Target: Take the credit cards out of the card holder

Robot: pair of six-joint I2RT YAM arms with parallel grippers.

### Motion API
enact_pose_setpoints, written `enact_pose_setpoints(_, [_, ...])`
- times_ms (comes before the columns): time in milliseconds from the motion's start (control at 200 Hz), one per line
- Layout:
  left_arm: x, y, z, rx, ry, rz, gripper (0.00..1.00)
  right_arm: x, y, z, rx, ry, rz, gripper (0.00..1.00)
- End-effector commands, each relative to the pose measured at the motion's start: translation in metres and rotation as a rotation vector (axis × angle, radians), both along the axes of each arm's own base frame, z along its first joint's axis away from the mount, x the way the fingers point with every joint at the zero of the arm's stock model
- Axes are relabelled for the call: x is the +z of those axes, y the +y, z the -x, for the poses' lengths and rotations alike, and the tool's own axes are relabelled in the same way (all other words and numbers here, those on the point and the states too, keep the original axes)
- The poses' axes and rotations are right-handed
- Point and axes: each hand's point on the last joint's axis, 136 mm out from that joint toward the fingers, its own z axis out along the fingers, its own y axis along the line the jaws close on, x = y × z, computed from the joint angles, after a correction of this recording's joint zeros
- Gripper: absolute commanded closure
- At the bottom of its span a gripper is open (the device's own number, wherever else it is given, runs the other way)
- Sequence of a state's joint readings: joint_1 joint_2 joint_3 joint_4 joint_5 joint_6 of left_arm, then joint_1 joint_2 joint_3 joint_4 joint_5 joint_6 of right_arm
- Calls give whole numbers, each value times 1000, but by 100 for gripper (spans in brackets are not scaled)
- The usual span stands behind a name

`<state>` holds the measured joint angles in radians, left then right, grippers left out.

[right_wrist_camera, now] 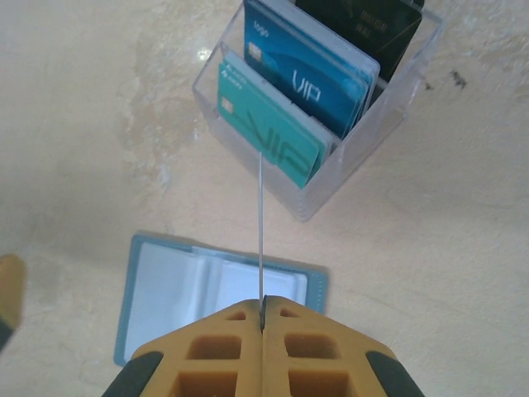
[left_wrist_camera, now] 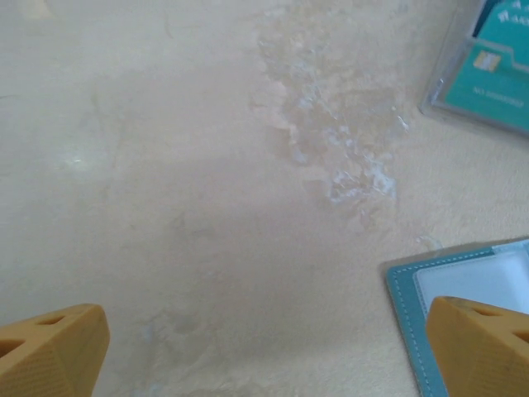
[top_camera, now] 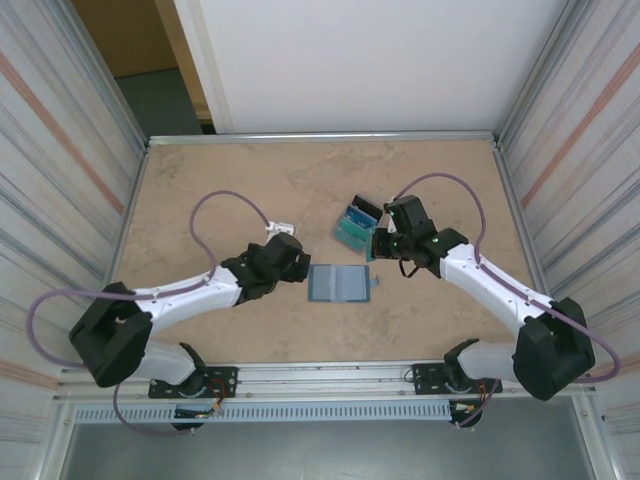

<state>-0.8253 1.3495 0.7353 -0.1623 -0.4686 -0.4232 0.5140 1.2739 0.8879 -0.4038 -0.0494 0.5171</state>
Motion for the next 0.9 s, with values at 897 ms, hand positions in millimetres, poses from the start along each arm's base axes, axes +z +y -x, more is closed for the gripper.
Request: enact_pose_setpoints(897, [47, 60, 10, 27, -246, 215, 2, 8, 44, -75, 510, -118, 246, 100])
